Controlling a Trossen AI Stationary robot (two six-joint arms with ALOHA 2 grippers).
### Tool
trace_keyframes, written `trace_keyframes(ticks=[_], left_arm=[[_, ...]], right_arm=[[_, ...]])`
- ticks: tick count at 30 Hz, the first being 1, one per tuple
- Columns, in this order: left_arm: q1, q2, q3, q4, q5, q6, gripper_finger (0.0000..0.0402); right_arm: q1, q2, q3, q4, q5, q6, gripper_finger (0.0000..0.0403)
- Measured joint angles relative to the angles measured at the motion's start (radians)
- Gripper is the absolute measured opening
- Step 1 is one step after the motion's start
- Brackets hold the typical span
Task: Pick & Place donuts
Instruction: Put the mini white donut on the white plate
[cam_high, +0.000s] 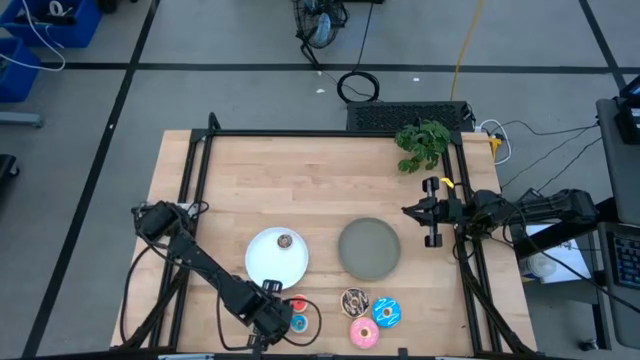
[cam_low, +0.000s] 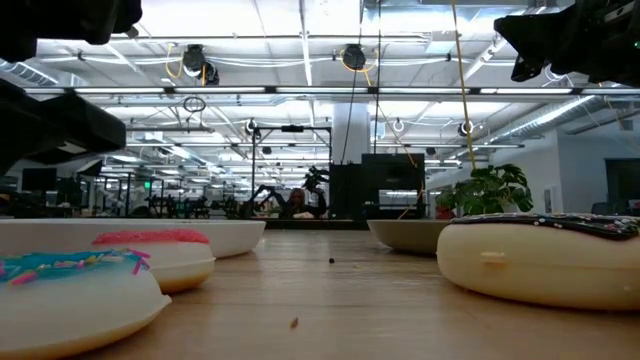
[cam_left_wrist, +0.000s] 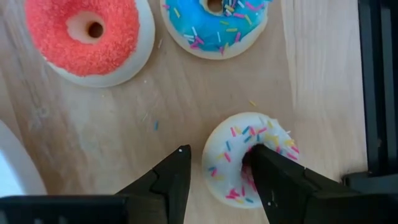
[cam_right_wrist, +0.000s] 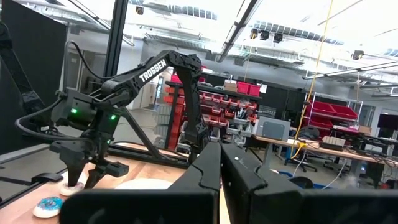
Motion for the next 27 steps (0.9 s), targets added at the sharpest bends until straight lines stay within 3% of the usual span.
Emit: trace_keyframes(ticks=[6, 14, 22, 27], left_arm=[[0.000, -0.001, -0.006, 0.016, 0.022, -0.012, 0.0153], [0.011, 0.002, -0.003, 0.010, 0.131, 0.002, 0.0019], [0.025, -0.056, -0.002, -0.058, 0.156, -0.001, 0.0026], [0.034, -0.154, 0.042, -0.229, 0.085, -0.006, 0.0008]], right_arm=[[0.000, 0.000, 0.000, 0.000, 0.000, 0.000, 0.0000], [0.000, 0.000, 0.000, 0.000, 0.000, 0.000, 0.0000], [0.000, 0.000, 0.000, 0.000, 0.000, 0.000, 0.0000], [0.000, 0.000, 0.000, 0.000, 0.000, 0.000, 0.0000]])
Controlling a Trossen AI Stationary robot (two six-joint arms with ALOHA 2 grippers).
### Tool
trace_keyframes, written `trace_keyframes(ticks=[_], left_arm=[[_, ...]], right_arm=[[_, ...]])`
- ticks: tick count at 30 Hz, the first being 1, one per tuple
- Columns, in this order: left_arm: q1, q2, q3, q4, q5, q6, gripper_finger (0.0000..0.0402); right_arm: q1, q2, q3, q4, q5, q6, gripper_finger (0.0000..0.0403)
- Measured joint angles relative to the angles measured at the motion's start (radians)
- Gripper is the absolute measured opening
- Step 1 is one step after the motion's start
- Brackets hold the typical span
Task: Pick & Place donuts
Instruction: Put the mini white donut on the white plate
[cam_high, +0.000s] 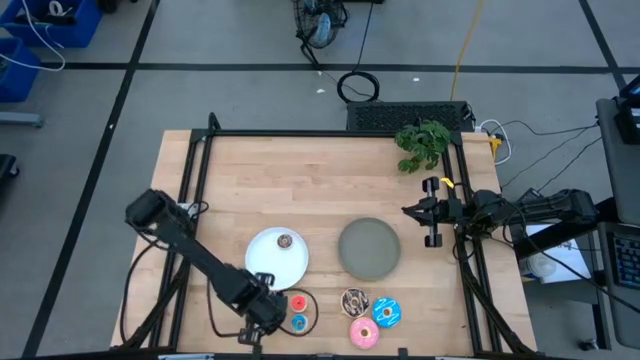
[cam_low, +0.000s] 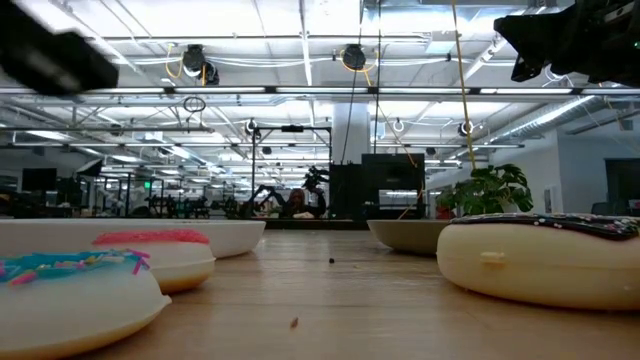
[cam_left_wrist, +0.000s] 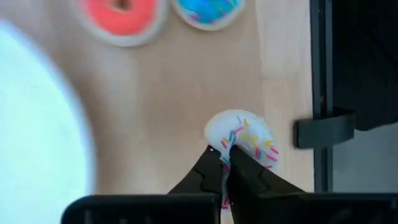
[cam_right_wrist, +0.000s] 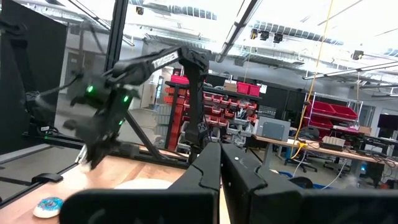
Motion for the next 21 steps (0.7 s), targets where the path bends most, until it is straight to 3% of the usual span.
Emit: trace_keyframes(ticks=[6, 13, 17, 21], left_arm=[[0.008, -0.164, 0.027, -0.079, -0.086, 0.021, 0.0026], [0.043, -0.326, 0.028, -0.150, -0.167, 0.020, 0.0010], [0.053, -0.365, 0.028, -0.233, -0.211, 0.024, 0.0026], [0.081, -0.369, 0.028, -0.312, -0.225, 0.024, 0.0016]], right_arm=[[0.000, 0.000, 0.000, 0.000, 0.000, 0.000, 0.0000], [0.000, 0.000, 0.000, 0.002, 0.000, 0.000, 0.0000], [0.000, 0.000, 0.000, 0.003, 0.000, 0.000, 0.0000], [0.000, 0.000, 0.000, 0.003, 0.000, 0.000, 0.0000]])
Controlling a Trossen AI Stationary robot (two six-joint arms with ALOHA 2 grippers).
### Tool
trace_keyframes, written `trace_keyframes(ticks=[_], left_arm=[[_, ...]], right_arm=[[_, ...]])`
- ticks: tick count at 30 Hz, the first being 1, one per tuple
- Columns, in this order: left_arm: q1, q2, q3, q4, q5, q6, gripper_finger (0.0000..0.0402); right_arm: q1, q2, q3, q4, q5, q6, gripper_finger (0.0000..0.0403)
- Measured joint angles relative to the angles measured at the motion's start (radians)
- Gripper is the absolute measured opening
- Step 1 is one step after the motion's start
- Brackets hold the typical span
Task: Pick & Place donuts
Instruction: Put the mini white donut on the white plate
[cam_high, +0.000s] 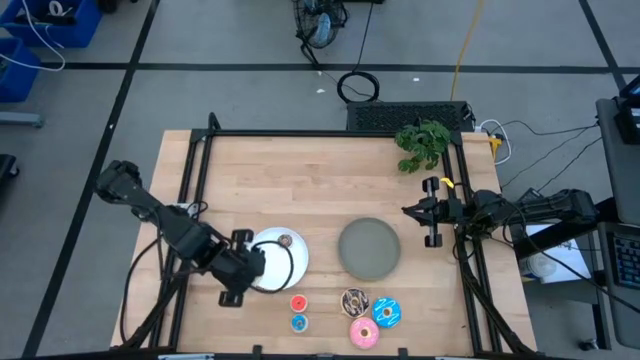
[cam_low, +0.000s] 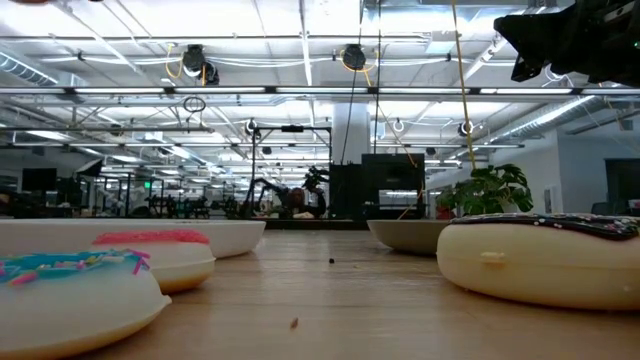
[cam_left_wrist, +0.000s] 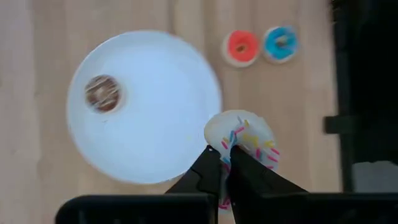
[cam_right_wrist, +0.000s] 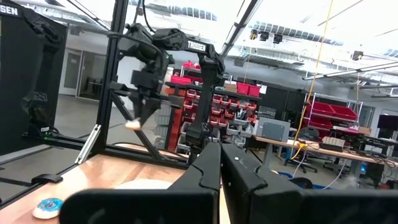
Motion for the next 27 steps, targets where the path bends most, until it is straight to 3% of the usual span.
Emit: trace_keyframes(ticks=[6, 12, 15, 21, 27], left_arm=[[0.073, 0.001, 0.000, -0.006, -0.004, 0.027, 0.0018], [0.156, 0.001, -0.052, 0.009, -0.098, 0.121, 0.0020], [0.204, 0.001, -0.130, 0.060, -0.114, 0.163, 0.0008], [0.279, 0.002, -0.333, 0.251, 0.015, 0.194, 0.0034], [0.310, 0.002, -0.470, 0.408, 0.027, 0.194, 0.0021]], right_arm=[[0.000, 0.000, 0.000, 0.001, 0.000, 0.000, 0.0000], [0.000, 0.000, 0.000, 0.004, 0.000, 0.000, 0.0000], [0.000, 0.000, 0.000, 0.004, 0.000, 0.000, 0.0000], [0.000, 0.000, 0.000, 0.004, 0.000, 0.000, 0.0000], [0.000, 0.000, 0.000, 0.004, 0.000, -0.002, 0.0000]])
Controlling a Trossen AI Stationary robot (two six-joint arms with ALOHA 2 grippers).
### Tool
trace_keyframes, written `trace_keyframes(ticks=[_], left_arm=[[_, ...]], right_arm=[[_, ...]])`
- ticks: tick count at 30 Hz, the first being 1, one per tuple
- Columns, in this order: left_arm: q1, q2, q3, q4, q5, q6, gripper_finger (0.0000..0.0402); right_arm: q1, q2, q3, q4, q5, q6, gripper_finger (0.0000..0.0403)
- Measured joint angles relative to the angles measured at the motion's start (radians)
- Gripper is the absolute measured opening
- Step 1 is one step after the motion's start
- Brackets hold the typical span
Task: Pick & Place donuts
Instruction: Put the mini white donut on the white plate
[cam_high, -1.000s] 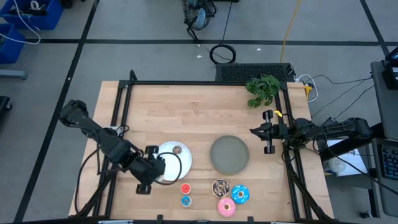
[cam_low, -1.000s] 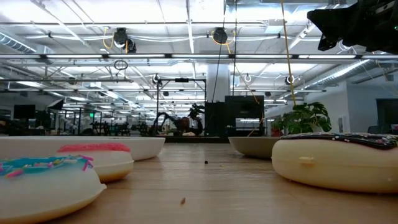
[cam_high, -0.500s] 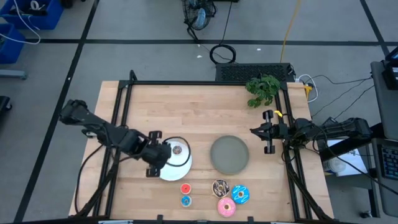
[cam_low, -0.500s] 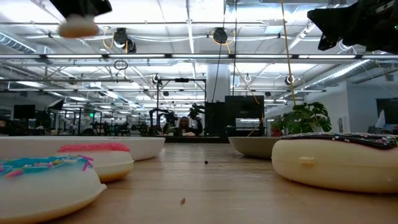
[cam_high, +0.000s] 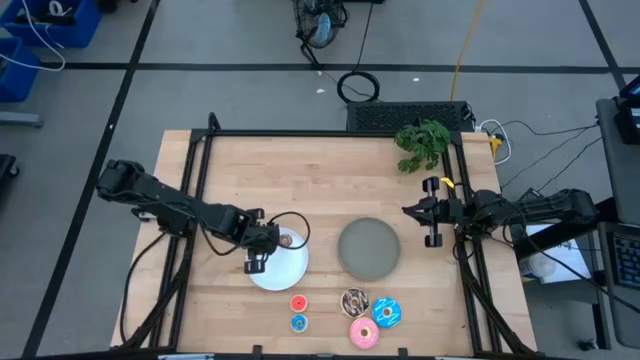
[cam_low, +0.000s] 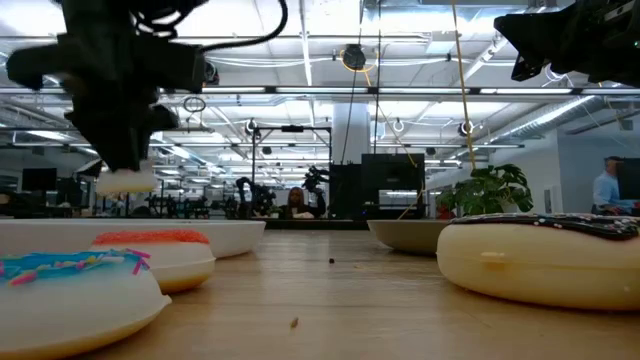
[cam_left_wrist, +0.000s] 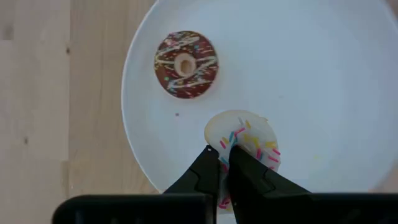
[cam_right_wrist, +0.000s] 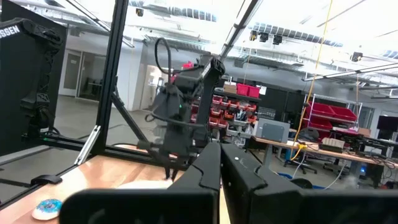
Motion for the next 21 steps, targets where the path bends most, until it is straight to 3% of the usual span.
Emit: trace_keyframes(ticks=[6, 21], left_arm=[[0.025, 0.000, -0.082, 0.133, 0.029, -0.001, 0.0013], [0.034, 0.000, -0.147, 0.224, 0.052, -0.052, 0.0144]], right_arm=[[0.000, 0.000, 0.000, 0.000, 0.000, -0.002, 0.0000], [0.000, 0.000, 0.000, 0.000, 0.000, -0.002, 0.0000]])
